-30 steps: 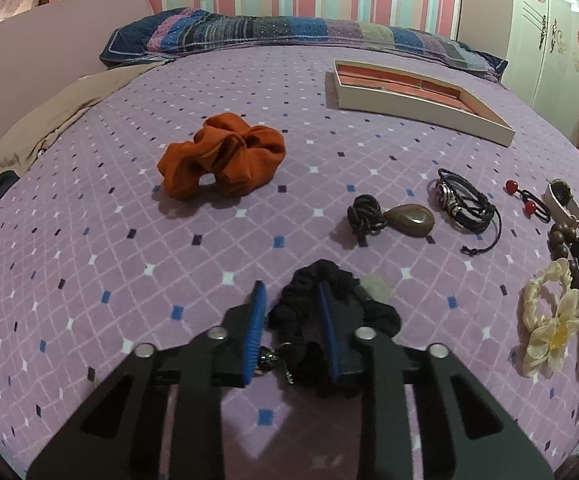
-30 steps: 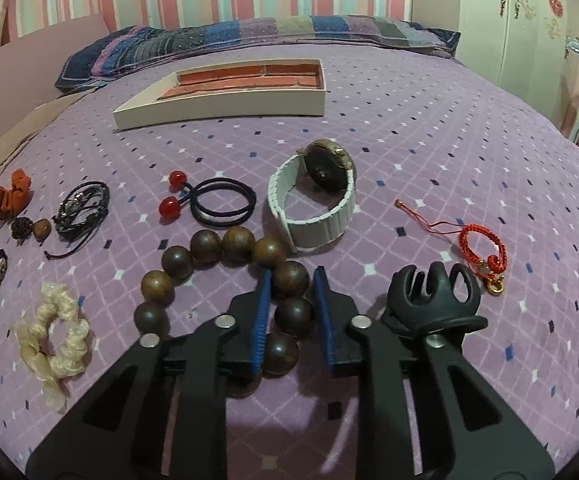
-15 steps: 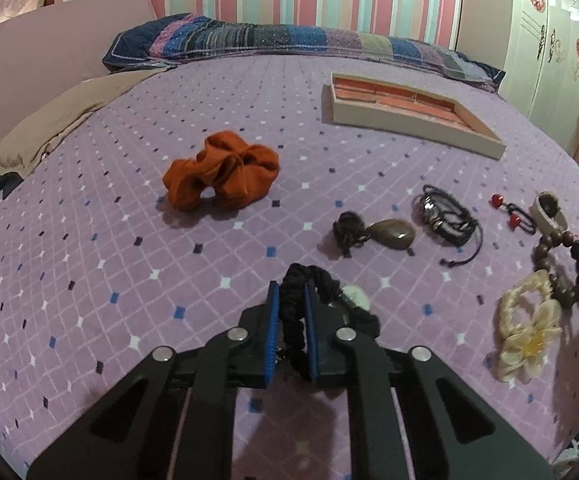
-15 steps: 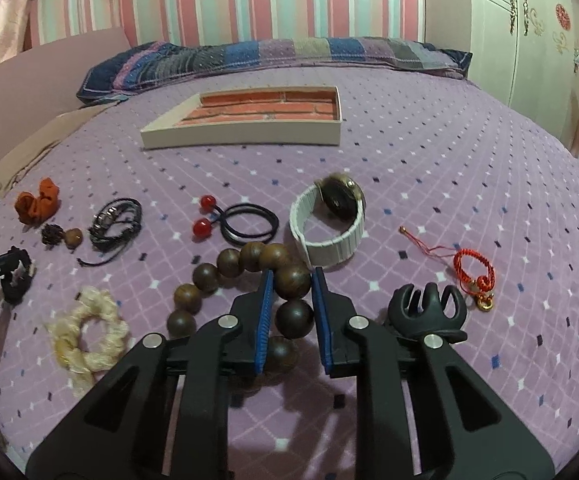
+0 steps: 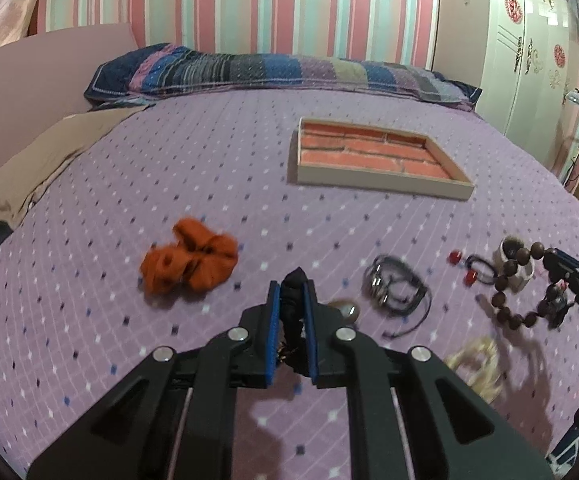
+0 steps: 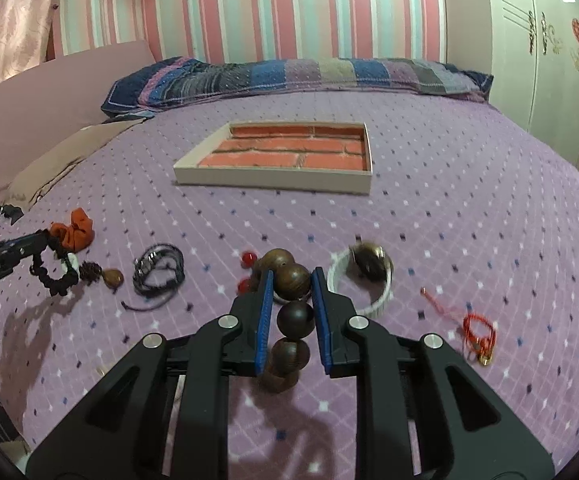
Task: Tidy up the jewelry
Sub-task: 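Carry both held bracelets to the brick tray and open both tools, then lift both tools away from the tray back over the jewelry, then grasp the cream flower scrunchie with the left tool while the right tool grasps the black claw clip, then carry the scrunchie and claw clip into the tray and open both tools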
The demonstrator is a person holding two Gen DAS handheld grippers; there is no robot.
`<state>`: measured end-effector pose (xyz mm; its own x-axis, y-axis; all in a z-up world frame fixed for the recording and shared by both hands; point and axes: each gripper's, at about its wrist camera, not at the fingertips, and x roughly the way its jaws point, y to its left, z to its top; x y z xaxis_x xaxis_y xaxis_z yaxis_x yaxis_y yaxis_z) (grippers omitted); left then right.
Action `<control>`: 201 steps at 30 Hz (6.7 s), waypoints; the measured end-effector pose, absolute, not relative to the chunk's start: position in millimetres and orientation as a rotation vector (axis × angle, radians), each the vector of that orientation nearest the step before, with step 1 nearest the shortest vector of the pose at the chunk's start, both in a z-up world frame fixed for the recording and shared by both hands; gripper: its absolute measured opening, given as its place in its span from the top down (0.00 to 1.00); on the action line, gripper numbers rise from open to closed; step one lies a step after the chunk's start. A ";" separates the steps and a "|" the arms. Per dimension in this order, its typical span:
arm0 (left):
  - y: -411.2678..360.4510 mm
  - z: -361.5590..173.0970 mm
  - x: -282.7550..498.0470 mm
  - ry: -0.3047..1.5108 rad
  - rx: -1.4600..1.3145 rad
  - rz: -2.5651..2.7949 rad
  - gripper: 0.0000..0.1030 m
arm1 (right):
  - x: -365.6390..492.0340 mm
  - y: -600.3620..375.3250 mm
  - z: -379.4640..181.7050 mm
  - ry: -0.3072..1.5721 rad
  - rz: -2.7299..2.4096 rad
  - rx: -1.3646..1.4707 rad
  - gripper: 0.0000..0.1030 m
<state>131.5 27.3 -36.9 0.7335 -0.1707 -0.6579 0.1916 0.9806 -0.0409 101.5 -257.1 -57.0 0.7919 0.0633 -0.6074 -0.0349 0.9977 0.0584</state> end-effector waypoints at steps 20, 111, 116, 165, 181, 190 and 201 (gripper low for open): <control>-57.6 -0.9 303.1 0.746 0.036 -0.307 0.88 | 262.1 -262.3 -8.8 0.609 0.042 0.007 0.80; 3.8 53.5 186.5 0.624 0.010 -0.084 0.04 | 125.0 -368.9 43.5 0.536 -0.200 0.036 0.04; 1.5 46.6 161.4 0.607 -0.003 -0.104 0.04 | 97.9 -368.4 35.3 0.522 -0.221 0.053 0.04; -99.6 -125.3 79.4 0.813 0.055 -0.264 0.10 | 67.2 -340.0 -129.9 0.786 -0.189 0.036 0.35; -92.5 -125.2 83.1 0.843 0.042 -0.340 0.65 | 63.5 -334.9 -130.2 0.772 -0.140 0.058 0.54; -71.2 -118.4 86.0 0.874 -0.042 -0.377 0.80 | 59.6 -320.5 -123.2 0.760 -0.110 0.050 0.54; -56.1 -99.9 86.3 0.864 -0.074 -0.396 0.83 | 65.4 -304.2 -117.0 0.750 -0.073 0.047 0.54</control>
<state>86.3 -56.1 -99.9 0.5818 -0.3680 -0.7254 0.3087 0.9250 -0.2216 65.4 -304.2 -117.0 0.7296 -0.0493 -0.6821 0.0829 0.9964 0.0167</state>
